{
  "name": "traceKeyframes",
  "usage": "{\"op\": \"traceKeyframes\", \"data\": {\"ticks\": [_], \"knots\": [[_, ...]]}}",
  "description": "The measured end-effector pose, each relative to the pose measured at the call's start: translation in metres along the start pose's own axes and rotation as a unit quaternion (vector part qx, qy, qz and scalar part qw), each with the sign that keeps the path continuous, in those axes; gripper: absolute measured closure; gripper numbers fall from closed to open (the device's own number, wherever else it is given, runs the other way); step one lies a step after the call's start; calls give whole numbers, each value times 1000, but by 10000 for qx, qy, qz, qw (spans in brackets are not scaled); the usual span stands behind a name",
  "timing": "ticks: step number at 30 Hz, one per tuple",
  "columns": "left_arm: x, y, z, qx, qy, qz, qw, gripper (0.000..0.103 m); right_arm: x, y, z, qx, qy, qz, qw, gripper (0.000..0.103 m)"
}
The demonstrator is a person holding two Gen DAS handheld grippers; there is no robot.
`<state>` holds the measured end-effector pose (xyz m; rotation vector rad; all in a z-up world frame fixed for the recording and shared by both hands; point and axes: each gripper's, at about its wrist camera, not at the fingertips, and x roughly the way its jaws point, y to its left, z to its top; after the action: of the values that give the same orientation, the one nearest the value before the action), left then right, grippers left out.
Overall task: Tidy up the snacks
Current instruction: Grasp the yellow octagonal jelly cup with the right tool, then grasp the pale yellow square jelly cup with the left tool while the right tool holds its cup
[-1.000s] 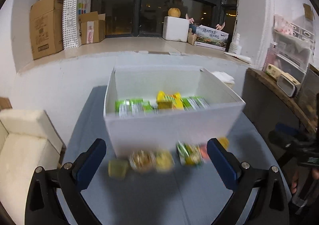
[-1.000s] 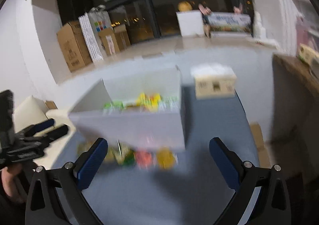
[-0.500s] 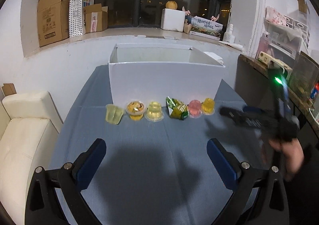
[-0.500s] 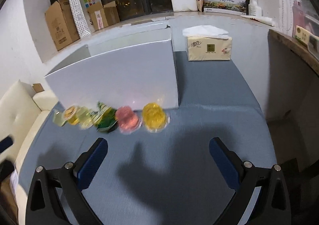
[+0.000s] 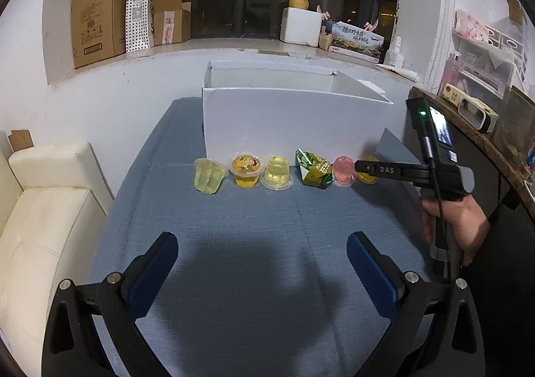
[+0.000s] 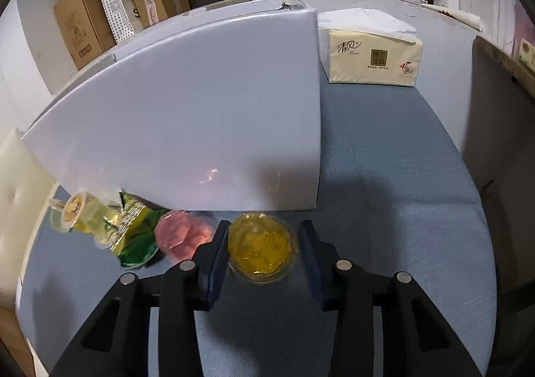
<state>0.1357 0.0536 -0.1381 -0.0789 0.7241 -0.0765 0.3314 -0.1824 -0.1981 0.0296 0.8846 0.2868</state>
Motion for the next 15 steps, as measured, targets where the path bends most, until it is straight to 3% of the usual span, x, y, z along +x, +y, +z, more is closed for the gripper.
{"op": "traceKeyframes", "data": {"ticks": [8,15], "knots": [[8,-4,11,7,6,-27,10000,0,-46,-4,-15,40,-255,249,9994,59],[23,-13,56,175,-188,120,9996,0,-119,5,-45,-28,-710,626,9955,59]]}}
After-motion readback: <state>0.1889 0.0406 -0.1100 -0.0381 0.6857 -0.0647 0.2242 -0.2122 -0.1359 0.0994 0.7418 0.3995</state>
